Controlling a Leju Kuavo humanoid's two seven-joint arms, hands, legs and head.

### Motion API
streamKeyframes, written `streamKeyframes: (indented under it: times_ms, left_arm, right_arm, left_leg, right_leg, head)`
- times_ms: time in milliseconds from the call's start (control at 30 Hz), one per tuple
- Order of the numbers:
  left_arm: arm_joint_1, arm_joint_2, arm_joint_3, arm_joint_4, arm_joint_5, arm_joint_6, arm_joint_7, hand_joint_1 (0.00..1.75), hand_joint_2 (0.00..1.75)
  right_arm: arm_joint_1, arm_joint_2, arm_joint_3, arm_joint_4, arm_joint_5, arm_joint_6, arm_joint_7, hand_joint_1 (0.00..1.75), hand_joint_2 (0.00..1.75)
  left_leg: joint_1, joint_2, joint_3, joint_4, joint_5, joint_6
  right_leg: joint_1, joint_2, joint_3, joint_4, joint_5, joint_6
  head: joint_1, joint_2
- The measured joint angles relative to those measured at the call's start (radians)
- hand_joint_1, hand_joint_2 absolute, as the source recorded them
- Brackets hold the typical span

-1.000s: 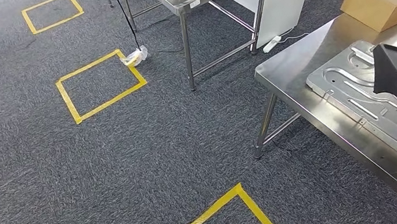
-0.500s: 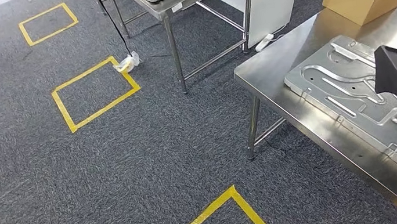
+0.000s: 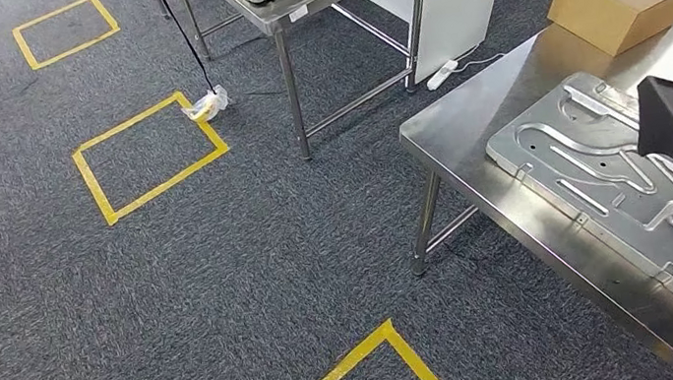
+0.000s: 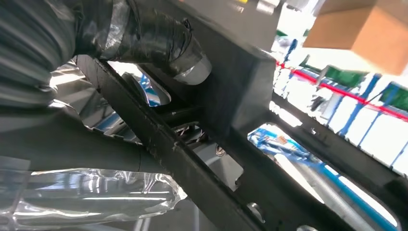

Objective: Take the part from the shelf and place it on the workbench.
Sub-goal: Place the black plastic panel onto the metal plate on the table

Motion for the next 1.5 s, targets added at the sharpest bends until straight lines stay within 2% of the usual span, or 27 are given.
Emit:
streamKeyframes:
  times_ms: [33, 67, 100, 133, 167, 200, 233, 267, 300, 367, 433, 467, 533, 567, 600, 633, 700, 733, 767, 900, 967, 1100, 1267, 1400, 1500]
  left_arm:
    - [-0.001, 0.000, 0.000, 0.000, -0.003, 0.000, 0.000, 0.00, 1.75]
    - [-0.001, 0.000, 0.000, -0.001, -0.005, 0.000, 0.000, 0.00, 1.75]
    - [-0.002, 0.000, 0.000, -0.002, -0.007, 0.000, 0.000, 0.00, 1.75]
    - [-0.003, 0.000, 0.000, -0.003, -0.008, -0.001, -0.001, 0.00, 1.75]
    - [-0.003, 0.000, 0.000, -0.004, -0.010, -0.001, -0.002, 0.00, 1.75]
    - [-0.002, 0.001, 0.000, -0.005, -0.012, -0.001, -0.002, 0.00, 1.75]
    - [-0.002, 0.002, 0.000, -0.005, -0.015, -0.001, -0.003, 0.00, 1.75]
    - [-0.003, 0.003, 0.000, -0.006, -0.019, -0.001, -0.004, 0.00, 1.75]
    - [-0.004, 0.004, 0.000, -0.006, -0.022, -0.002, -0.005, 0.00, 1.75]
    - [-0.007, 0.005, 0.000, -0.008, -0.025, -0.002, -0.008, 0.00, 1.75]
    - [-0.007, 0.007, 0.000, -0.010, -0.026, -0.003, -0.012, 0.00, 1.75]
    - [-0.007, 0.008, 0.000, -0.011, -0.026, -0.005, -0.014, 0.00, 1.75]
    - [-0.006, 0.010, 0.001, -0.012, -0.025, -0.011, -0.017, 0.00, 1.75]
    - [-0.005, 0.011, 0.002, -0.013, -0.025, -0.015, -0.018, 0.00, 1.75]
    - [-0.005, 0.013, 0.002, -0.014, -0.025, -0.018, -0.019, 0.00, 1.75]
    - [-0.005, 0.015, 0.003, -0.016, -0.025, -0.021, -0.019, 0.00, 1.75]
    - [-0.005, 0.023, 0.004, -0.019, -0.026, -0.022, -0.020, 0.00, 1.75]
    - [-0.005, 0.026, 0.005, -0.020, -0.026, -0.022, -0.022, 0.00, 1.75]
    - [-0.005, 0.030, 0.007, -0.021, -0.027, -0.022, -0.026, 0.00, 1.75]
    - [-0.006, 0.033, 0.012, -0.029, -0.028, -0.025, -0.045, 0.00, 1.75]
    - [-0.005, 0.034, 0.016, -0.031, -0.030, -0.029, -0.059, 0.00, 1.75]
    - [-0.003, 0.034, 0.019, -0.035, -0.031, -0.033, -0.083, 0.00, 1.75]
    - [-0.003, 0.034, 0.023, -0.036, -0.036, -0.013, -0.077, 0.00, 1.75]
    - [-0.003, 0.034, 0.031, -0.036, -0.030, -0.009, -0.066, 0.00, 0.00]
    - [-0.003, 0.034, 0.042, -0.036, -0.022, -0.018, -0.056, 0.00, 0.00]
  right_arm:
    - [-0.020, 0.006, 0.016, 0.021, 0.006, 0.003, 0.001, 1.75, 1.75]
    - [-0.039, 0.012, 0.033, 0.045, 0.013, 0.004, 0.002, 1.75, 1.75]
    - [-0.058, 0.019, 0.050, 0.071, 0.021, 0.004, 0.004, 1.75, 1.75]
    - [-0.076, 0.026, 0.065, 0.096, 0.029, 0.002, 0.008, 1.75, 1.75]
    - [-0.098, 0.033, 0.078, 0.122, 0.038, -0.003, 0.012, 1.75, 1.75]
    - [-0.124, 0.042, 0.093, 0.151, 0.048, -0.010, 0.018, 1.75, 1.75]
    - [-0.150, 0.052, 0.108, 0.186, 0.056, -0.018, 0.025, 1.75, 1.75]
    - [-0.174, 0.062, 0.124, 0.225, 0.061, -0.026, 0.031, 1.75, 1.75]
    - [-0.195, 0.070, 0.138, 0.265, 0.064, -0.032, 0.035, 1.75, 1.75]
    - [-0.224, 0.082, 0.158, 0.338, 0.061, -0.037, 0.038, 1.75, 1.75]
    - [-0.250, 0.094, 0.170, 0.404, 0.055, -0.044, 0.040, 1.75, 1.75]
    - [-0.262, 0.104, 0.174, 0.439, 0.052, -0.051, 0.040, 1.75, 1.75]
    - [-0.278, 0.132, 0.182, 0.512, 0.048, -0.070, 0.034, 1.75, 1.75]
    - [-0.286, 0.149, 0.186, 0.548, 0.048, -0.079, 0.029, 1.75, 1.75]
    - [-0.295, 0.167, 0.192, 0.582, 0.050, -0.089, 0.023, 1.75, 1.75]
    - [-0.305, 0.185, 0.199, 0.615, 0.053, -0.099, 0.016, 1.75, 1.75]
    - [-0.331, 0.219, 0.215, 0.679, 0.066, -0.124, 0.007, 1.75, 1.75]
    - [-0.345, 0.236, 0.223, 0.710, 0.073, -0.136, 0.006, 1.75, 1.75]
    - [-0.359, 0.252, 0.230, 0.741, 0.080, -0.147, 0.005, 1.75, 1.75]
    - [-0.404, 0.307, 0.260, 0.858, 0.104, -0.171, -0.004, 1.75, 1.75]
    - [-0.426, 0.332, 0.271, 0.913, 0.109, -0.180, -0.009, 1.75, 1.75]
    - [-0.463, 0.370, 0.291, 0.996, 0.119, -0.196, -0.021, 0.00, 0.00]
    - [-0.499, 0.406, 0.320, 1.045, 0.135, -0.198, -0.019, 0.00, 0.00]
    - [-0.537, 0.419, 0.340, 1.060, 0.145, -0.191, -0.015, 0.00, 0.00]
    - [-0.560, 0.423, 0.353, 1.058, 0.148, -0.201, -0.017, 0.00, 0.00]
  left_leg:
    - [0.001, 0.000, 0.004, -0.001, -0.003, 0.000]
    - [0.002, 0.000, 0.007, 0.001, -0.007, -0.002]
    - [0.004, 0.000, 0.011, 0.003, -0.012, -0.005]
    - [0.006, 0.000, 0.014, 0.009, -0.018, -0.009]
    - [0.008, -0.001, 0.016, 0.017, -0.026, -0.015]
    - [0.009, -0.001, 0.017, 0.025, -0.035, -0.021]
    - [0.009, -0.001, 0.016, 0.036, -0.043, -0.028]
    - [0.009, -0.001, 0.015, 0.043, -0.050, -0.034]
    - [0.009, -0.001, 0.014, 0.048, -0.055, -0.040]
    - [0.010, -0.002, 0.013, 0.054, -0.064, -0.050]
    - [0.012, -0.005, -0.005, 0.096, -0.090, -0.059]
    - [0.014, -0.007, -0.031, 0.147, -0.116, -0.063]
    - [0.017, -0.008, -0.106, 0.279, -0.169, -0.067]
    - [0.018, -0.008, -0.138, 0.327, -0.178, -0.068]
    - [0.019, -0.008, -0.153, 0.340, -0.167, -0.067]
    - [0.019, -0.009, -0.150, 0.315, -0.137, -0.065]
    - [0.019, -0.011, -0.098, 0.182, -0.055, -0.057]
    - [0.017, -0.012, -0.073, 0.122, -0.027, -0.053]
    - [0.017, -0.013, -0.056, 0.082, -0.011, -0.050]
    - [0.017, -0.017, -0.050, 0.062, -0.005, -0.055]
    - [0.017, -0.019, -0.050, 0.062, -0.006, -0.053]
    - [0.017, -0.020, -0.049, 0.062, -0.007, -0.046]
    - [0.018, -0.018, -0.047, 0.062, -0.008, -0.042]
    - [0.019, -0.013, -0.043, 0.062, -0.009, -0.042]
    - [0.019, -0.013, -0.042, 0.062, -0.009, -0.042]
  right_leg:
    - [-0.004, -0.001, -0.034, 0.054, -0.015, 0.006]
    - [-0.010, -0.002, -0.058, 0.085, -0.013, 0.012]
    - [-0.015, -0.005, -0.067, 0.083, 0.007, 0.019]
    - [-0.021, -0.008, -0.056, 0.044, 0.043, 0.025]
    - [-0.026, -0.012, -0.031, -0.021, 0.084, 0.031]
    - [-0.027, -0.014, -0.006, -0.077, 0.111, 0.035]
    - [-0.025, -0.013, 0.012, -0.120, 0.127, 0.032]
    - [-0.022, -0.012, 0.022, -0.140, 0.128, 0.026]
    - [-0.017, -0.009, 0.023, -0.140, 0.121, 0.017]
    - [-0.018, -0.009, 0.026, -0.142, 0.118, 0.002]
    - [-0.022, -0.010, 0.031, -0.144, 0.117, -0.010]
    - [-0.022, -0.010, 0.033, -0.144, 0.116, -0.014]
    - [-0.020, -0.010, 0.036, -0.144, 0.112, -0.020]
    - [-0.019, -0.010, 0.038, -0.144, 0.109, -0.022]
    - [-0.018, -0.008, 0.040, -0.144, 0.107, -0.022]
    - [-0.017, -0.007, 0.044, -0.144, 0.104, -0.022]
    - [-0.017, -0.004, 0.054, -0.144, 0.097, -0.018]
    - [-0.015, -0.003, 0.058, -0.144, 0.094, -0.015]
    - [-0.012, -0.002, 0.059, -0.144, 0.092, -0.011]
    - [-0.008, -0.005, 0.064, -0.151, 0.090, -0.012]
    - [-0.008, -0.007, 0.068, -0.157, 0.091, -0.009]
    - [-0.008, -0.008, 0.074, -0.165, 0.093, -0.004]
    - [-0.007, -0.006, 0.076, -0.169, 0.096, 0.002]
    - [-0.005, -0.002, 0.078, -0.170, 0.097, 0.004]
    - [-0.005, -0.001, 0.079, -0.170, 0.098, 0.006]
  head:
    - [0.000, 0.000]
    - [0.000, 0.000]
    - [0.000, 0.000]
    - [0.000, 0.000]
    - [0.000, 0.000]
    - [0.000, 0.000]
    - [0.001, 0.000]
    - [0.001, 0.000]
    - [0.001, 0.000]
    - [0.001, 0.000]
    - [0.000, 0.000]
    - [0.000, 0.000]
    - [-0.002, 0.000]
    - [-0.002, 0.000]
    - [-0.002, 0.000]
    - [-0.002, 0.000]
    - [-0.002, 0.000]
    - [-0.001, 0.000]
    - [-0.001, 0.000]
    - [-0.001, 0.000]
    - [-0.001, 0.000]
    - [-0.001, 0.000]
    - [-0.001, 0.000]
    - [-0.001, 0.000]
    - [-0.001, 0.000]
